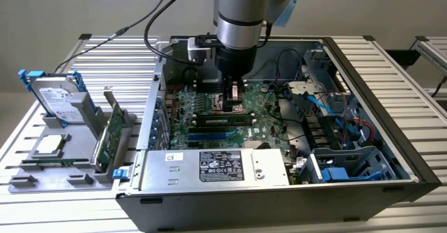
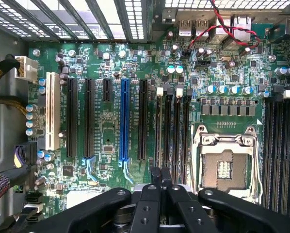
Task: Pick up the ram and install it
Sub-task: 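Press down the ram until it locks into place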
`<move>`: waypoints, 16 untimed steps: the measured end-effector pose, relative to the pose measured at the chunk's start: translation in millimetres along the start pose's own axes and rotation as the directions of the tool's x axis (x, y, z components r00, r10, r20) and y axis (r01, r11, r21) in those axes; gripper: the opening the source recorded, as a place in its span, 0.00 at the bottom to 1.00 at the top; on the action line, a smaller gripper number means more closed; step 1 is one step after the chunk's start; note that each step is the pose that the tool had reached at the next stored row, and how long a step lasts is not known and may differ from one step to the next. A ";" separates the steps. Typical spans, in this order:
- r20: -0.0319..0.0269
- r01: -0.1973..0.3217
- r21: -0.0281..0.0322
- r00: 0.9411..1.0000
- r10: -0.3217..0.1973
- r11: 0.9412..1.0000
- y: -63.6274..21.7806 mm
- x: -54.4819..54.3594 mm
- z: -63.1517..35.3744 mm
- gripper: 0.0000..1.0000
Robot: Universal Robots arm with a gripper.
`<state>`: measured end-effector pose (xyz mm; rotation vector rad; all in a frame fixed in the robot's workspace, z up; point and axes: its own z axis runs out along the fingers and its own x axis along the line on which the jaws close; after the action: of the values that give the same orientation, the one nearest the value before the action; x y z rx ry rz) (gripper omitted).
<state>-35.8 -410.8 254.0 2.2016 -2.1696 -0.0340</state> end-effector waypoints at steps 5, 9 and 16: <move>0.000 0.000 0.000 1.000 0.000 1.000 0.0 0.0 0.0 0.11; 0.000 0.000 0.000 1.000 0.000 1.000 0.0 0.0 0.0 0.11; 0.000 0.000 0.000 1.000 0.000 1.000 2.0 -0.4 9.6 0.11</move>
<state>-38.2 -410.6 244.5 2.2018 -2.1695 -0.0338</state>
